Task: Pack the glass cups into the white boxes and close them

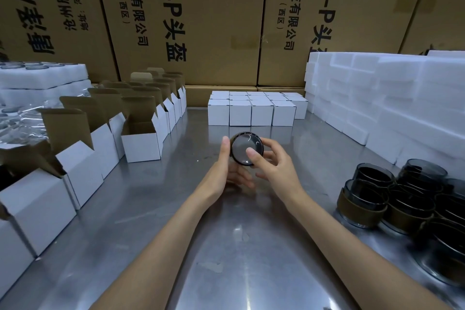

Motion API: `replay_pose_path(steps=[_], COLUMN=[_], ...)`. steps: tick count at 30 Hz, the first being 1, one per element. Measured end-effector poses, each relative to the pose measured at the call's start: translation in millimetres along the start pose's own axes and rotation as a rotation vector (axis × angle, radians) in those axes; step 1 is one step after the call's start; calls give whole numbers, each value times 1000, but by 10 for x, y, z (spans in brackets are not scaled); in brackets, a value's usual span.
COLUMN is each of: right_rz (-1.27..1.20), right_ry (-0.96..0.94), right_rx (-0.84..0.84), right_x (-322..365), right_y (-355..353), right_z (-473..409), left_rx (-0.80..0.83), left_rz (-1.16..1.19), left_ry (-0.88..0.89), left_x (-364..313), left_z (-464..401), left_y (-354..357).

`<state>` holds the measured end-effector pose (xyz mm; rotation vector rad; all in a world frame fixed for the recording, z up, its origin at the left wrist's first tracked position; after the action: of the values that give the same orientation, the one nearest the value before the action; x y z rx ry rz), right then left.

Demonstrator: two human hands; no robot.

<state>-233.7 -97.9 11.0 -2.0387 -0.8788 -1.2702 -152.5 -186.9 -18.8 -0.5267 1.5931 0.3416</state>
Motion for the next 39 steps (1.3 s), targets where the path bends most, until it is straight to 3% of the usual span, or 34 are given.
replay_pose_path(steps=[6, 10, 14, 19, 24, 28, 31, 35, 39], right_rz=[-58, -162, -329, -509, -415, -201, -156, -92, -549], right_ry=[19, 53, 198, 271, 208, 147, 113, 84, 312], right_rx=[8, 98, 137, 140, -15, -179, -188, -124, -25], right_x=[25, -2, -99, -156, -188, -160, -91, -54, -142], right_y=[2, 19, 40, 81, -22, -173, -177, -96, 39], right_z=[28, 12, 8, 2, 14, 37, 54, 53, 51], left_rx=[-22, -74, -122, -182, -231, -307, -276, -369, -395], left_rz=[45, 137, -36, -75, -183, -545, -743, -759, -628], left_ry=[29, 37, 120, 134, 214, 390, 506, 581, 539], left_x=[-31, -45, -101, -131, -184, -324, -420, -506, -462], left_z=[13, 62, 104, 133, 171, 242, 275, 329, 305], left_y=[-10, -68, -109, -116, -106, -116, 0, -22, -119])
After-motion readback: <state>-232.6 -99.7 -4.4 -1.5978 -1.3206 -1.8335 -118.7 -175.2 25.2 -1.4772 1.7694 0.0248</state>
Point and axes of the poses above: each hand's wrist, its own z-axis away from the middle knuckle, its own y-axis out of the palm, x = y × z, the point moved 8 cm from there along -z, towards the middle knuckle, and after that the axes turned 4 degrees about x, right-handed, at the moved point
